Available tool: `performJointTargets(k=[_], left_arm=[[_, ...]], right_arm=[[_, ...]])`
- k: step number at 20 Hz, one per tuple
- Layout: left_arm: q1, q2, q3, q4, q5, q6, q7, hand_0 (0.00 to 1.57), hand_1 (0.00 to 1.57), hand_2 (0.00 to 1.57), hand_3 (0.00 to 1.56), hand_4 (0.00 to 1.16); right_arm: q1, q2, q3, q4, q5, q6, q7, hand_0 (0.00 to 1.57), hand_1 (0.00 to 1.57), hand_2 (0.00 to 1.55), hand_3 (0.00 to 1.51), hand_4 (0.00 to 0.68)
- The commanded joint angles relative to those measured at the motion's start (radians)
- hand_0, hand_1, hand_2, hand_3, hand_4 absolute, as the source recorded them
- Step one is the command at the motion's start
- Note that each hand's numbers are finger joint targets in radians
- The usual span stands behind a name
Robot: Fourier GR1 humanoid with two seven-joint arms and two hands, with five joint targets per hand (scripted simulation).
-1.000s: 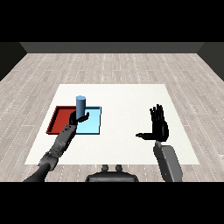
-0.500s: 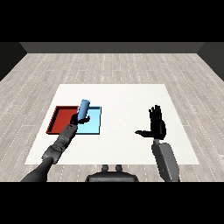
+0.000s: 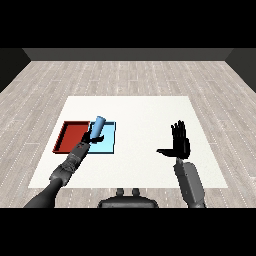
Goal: Pick the blue can and put it in the blue box
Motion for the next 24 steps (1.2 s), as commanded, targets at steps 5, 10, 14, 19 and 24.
performJointTargets(k=[5,10,14,19,24], left_arm=[[0.029,-0.012,0.0,0.044,-0.023,0.056,0.028,0.0,0.0,0.0,0.0,0.0],[0.092,-0.006,0.098,-0.067,0.061,0.245,-0.154,0.0,0.0,0.0,0.0,0.0],[0.108,-0.026,0.168,-0.24,0.12,0.32,-0.383,0.0,0.0,0.0,0.0,0.0],[0.176,-0.042,0.154,-0.471,0.133,0.131,-0.612,0.0,0.0,0.0,0.0,0.0],[0.338,-0.093,0.108,-0.724,0.161,0.024,-0.703,0.0,0.0,0.0,0.0,0.0]], right_arm=[[-0.01,0.018,-0.008,-0.026,-0.018,0.004,0.014,0.0,0.0,0.0,0.0,0.0],[0.006,0.008,0.001,-0.069,-0.022,0.009,0.052,0.0,0.0,0.0,0.0,0.0],[0.029,0.022,-0.001,-0.058,-0.023,0.024,0.013,0.0,0.0,0.0,0.0,0.0],[0.003,0.018,0.004,-0.058,-0.012,0.004,0.045,0.0,0.0,0.0,0.0,0.0],[0.034,-0.021,0.006,-0.048,0.015,0.03,0.047,0.0,0.0,0.0,0.0,0.0]])
